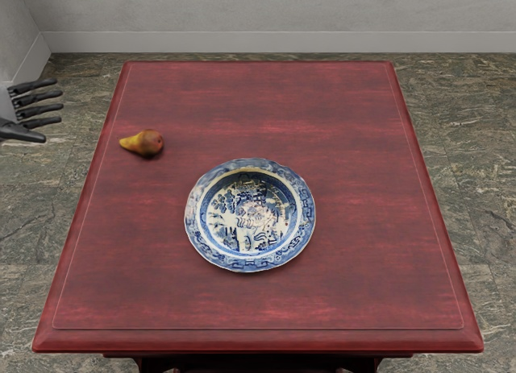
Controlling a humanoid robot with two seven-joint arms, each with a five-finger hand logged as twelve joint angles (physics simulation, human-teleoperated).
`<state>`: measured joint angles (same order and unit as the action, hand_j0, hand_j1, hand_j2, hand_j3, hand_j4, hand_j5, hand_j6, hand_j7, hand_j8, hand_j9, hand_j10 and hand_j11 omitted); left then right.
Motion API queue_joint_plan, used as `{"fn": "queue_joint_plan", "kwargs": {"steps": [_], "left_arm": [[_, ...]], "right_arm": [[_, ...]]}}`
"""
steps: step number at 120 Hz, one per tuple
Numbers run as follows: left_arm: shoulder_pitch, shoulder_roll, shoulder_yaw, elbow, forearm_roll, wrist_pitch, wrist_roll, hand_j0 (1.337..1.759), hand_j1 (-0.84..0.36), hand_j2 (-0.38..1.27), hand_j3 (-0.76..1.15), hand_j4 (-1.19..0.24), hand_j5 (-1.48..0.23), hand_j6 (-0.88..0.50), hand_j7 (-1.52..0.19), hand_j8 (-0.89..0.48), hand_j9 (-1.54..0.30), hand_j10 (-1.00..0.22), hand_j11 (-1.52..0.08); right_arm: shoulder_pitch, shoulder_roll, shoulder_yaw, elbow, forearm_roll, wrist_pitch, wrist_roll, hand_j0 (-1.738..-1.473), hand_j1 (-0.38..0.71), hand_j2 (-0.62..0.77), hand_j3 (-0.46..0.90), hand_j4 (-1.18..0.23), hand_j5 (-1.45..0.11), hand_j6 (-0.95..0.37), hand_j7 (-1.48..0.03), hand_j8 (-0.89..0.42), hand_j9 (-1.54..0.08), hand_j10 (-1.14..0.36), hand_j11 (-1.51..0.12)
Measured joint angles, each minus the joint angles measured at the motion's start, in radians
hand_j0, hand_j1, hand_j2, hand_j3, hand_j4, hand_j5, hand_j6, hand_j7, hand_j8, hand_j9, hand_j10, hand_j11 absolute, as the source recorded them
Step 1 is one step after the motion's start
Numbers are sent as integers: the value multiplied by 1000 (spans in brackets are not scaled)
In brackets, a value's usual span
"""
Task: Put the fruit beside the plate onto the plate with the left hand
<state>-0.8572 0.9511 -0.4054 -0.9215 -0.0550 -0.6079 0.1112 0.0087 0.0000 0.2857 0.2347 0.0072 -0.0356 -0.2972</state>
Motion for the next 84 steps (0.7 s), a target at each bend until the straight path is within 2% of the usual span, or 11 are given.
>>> {"fn": "queue_joint_plan", "kwargs": {"steps": [15,22,27,33,40,51,60,73,84], "left_arm": [[-2,-8,1,4,-2,-2,-1,1658,296,10,0,-44,-59,-43,-59,-43,-59,-44,-59],[-30,-25,5,9,22,-3,9,1658,296,11,0,-43,-59,-42,-59,-42,-59,-43,-59],[-85,-76,7,20,82,-3,29,1658,296,11,0,-43,-59,-42,-59,-42,-59,-43,-59],[-142,-146,10,28,183,-3,72,1658,296,11,0,-43,-59,-43,-59,-43,-59,-43,-59],[-179,-234,11,34,337,11,113,1658,295,10,0,-44,-59,-44,-59,-44,-59,-44,-59],[-190,-354,15,39,601,161,147,1658,295,10,0,-46,-60,-46,-59,-46,-59,-46,-59],[-210,-384,18,42,763,327,159,1658,295,10,0,-47,-60,-48,-60,-48,-60,-47,-60],[-247,-444,39,65,867,470,166,1658,295,10,0,-48,-60,-48,-60,-48,-60,-47,-60],[-318,-518,166,110,902,556,165,1658,294,10,0,-49,-61,-50,-61,-50,-61,-49,-61]], "right_arm": [[-1,0,1,0,0,2,0,-1658,-349,0,0,0,0,0,0,0,0,0,0],[-1,0,1,0,0,3,0,-1658,-349,0,0,0,0,0,0,0,0,0,0],[-1,0,1,0,0,3,0,-1658,-349,0,0,0,0,0,0,0,0,0,0],[-1,0,1,0,0,3,0,-1658,-349,0,0,0,0,0,0,0,0,0,0],[-1,0,1,0,0,3,0,-1658,-349,0,0,0,0,0,0,0,0,0,0],[-1,0,1,0,0,3,0,-1658,-349,0,0,0,0,0,0,0,0,0,0],[-1,0,1,0,0,3,0,-1658,-349,0,0,0,0,0,0,0,0,0,0],[-1,0,1,0,0,3,0,-1658,-349,0,0,0,0,0,0,0,0,0,0],[-1,0,1,0,1,3,0,-1658,-349,0,0,0,0,0,0,0,0,0,0]]}}
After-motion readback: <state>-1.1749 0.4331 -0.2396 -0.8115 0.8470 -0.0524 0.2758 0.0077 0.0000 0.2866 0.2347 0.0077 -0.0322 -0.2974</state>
